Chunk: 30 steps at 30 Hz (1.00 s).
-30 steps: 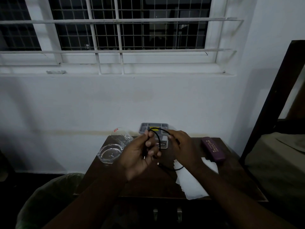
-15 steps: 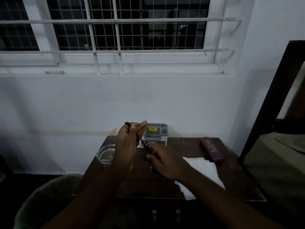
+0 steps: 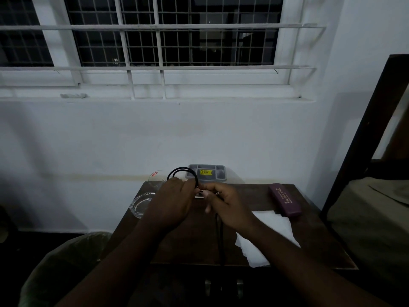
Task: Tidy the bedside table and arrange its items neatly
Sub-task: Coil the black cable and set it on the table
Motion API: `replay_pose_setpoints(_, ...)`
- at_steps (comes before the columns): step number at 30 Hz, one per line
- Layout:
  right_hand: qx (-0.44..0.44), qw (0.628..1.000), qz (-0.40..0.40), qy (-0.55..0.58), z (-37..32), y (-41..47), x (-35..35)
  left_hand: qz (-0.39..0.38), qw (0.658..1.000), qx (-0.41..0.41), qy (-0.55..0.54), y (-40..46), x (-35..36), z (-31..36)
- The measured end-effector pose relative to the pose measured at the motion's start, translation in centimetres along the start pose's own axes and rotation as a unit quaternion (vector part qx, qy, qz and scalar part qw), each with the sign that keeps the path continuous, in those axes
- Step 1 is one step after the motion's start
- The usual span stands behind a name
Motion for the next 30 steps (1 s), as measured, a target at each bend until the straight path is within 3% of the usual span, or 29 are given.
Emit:
replay_pose_setpoints(3,0.035,0.998,0.019,0.051,-0.1,0.0,-0.8,-0.023,0.999,-0.014,0.027,-0.3,0.6,-0.8)
replay_pose_setpoints(7,0.097,0.983,0.014,0.158,-0.4,-0.3,-1.8,-0.040,0.986,-0.133,-0.097,-1.1,2.3,-4.0)
replay_pose_setpoints(11,0.165,0.954,0.007,0.252,0.1,0.2,-3.4,0.056,0.954,-0.237,-0.173,-2.6,1.8,-6.3)
replay_pose_setpoints(14,0.162,0.919,-0.022,0.357,-0.4,0.5,-4.5,0.093,0.926,-0.288,-0.226,-3.7,2.1,-6.9)
replay_pose_setpoints(17,0.140,0.914,0.002,0.381,-0.5,0.9,-6.2,0.105,0.916,-0.303,-0.242,-4.1,2.8,-7.2)
replay_pose_setpoints(22,0.135,0.820,0.019,0.555,0.5,1.5,-8.5,0.100,0.894,-0.344,-0.268,-4.4,3.9,-8.0)
replay_pose_setpoints(30,0.186,0.885,0.139,0.404,2.7,1.7,-11.4,0.143,0.857,-0.411,-0.277,-6.0,3.5,-10.1)
Point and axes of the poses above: each hand's wrist, its own y-axis towards the middle knuckle, its own x-axis out of the palm, z = x × y, the point moved 8 cm from there along y, towards the middle knuckle, and after that the axes turned 9 degrees about x, right-handed, at the moved point
